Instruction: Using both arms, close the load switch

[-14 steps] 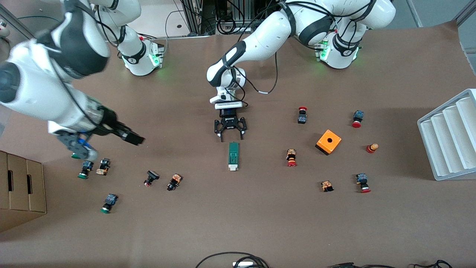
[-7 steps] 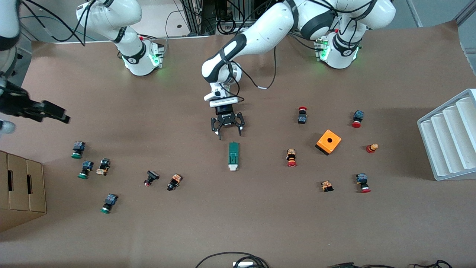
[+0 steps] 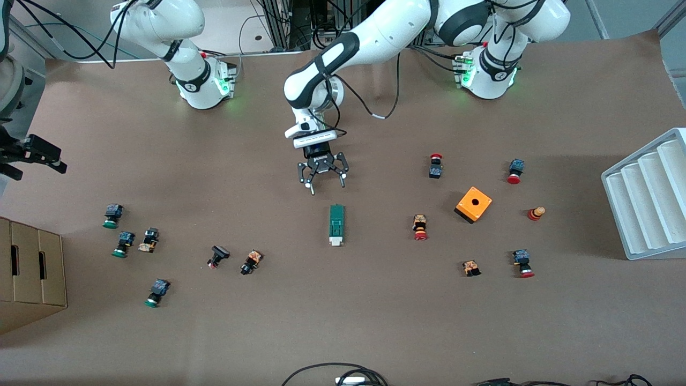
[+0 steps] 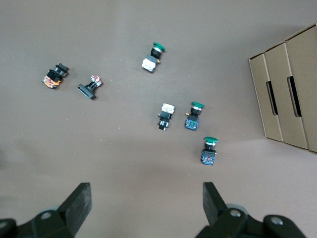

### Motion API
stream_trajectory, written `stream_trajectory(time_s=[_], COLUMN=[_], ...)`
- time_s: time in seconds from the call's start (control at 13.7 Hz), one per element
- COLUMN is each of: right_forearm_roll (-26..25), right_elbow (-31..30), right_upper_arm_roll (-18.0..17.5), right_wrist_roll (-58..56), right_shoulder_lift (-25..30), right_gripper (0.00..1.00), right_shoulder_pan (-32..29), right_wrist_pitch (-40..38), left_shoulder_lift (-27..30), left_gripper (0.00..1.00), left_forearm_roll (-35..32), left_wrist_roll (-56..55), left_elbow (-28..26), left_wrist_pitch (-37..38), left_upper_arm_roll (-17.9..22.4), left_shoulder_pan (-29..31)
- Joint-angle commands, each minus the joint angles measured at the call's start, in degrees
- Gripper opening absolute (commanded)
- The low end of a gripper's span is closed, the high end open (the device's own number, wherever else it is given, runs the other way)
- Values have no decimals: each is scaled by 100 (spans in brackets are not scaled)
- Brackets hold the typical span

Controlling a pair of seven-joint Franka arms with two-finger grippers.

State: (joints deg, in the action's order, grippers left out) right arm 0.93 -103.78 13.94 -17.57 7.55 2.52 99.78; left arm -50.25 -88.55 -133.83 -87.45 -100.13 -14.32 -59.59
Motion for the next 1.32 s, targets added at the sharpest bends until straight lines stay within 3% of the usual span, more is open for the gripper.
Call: stream_trajectory(time_s=[0.0,0.88,1.24], right_forearm_roll=[-154,-145,-137], right_elbow=[-510,-538,-538], right_upper_arm_roll=[-14,-14,-14], right_wrist_roll=[-80,-115,-107], right_shoulder_lift=[334,352,352], right_gripper=[100,100,100], right_shoulder_pan=[12,73,117], right_wrist_pitch=[287,296,305], left_shoulder_lift=[410,1991,2344], left_gripper=[100,100,100], left_forearm_roll=[503,2464,2790], left_wrist_roll=[628,3431,4074], left_elbow=[-106,-36,8], left_wrist_pitch=[-129,-384,-384], left_upper_arm_roll=[-18,8,0], left_shoulder_pan=[35,289,509])
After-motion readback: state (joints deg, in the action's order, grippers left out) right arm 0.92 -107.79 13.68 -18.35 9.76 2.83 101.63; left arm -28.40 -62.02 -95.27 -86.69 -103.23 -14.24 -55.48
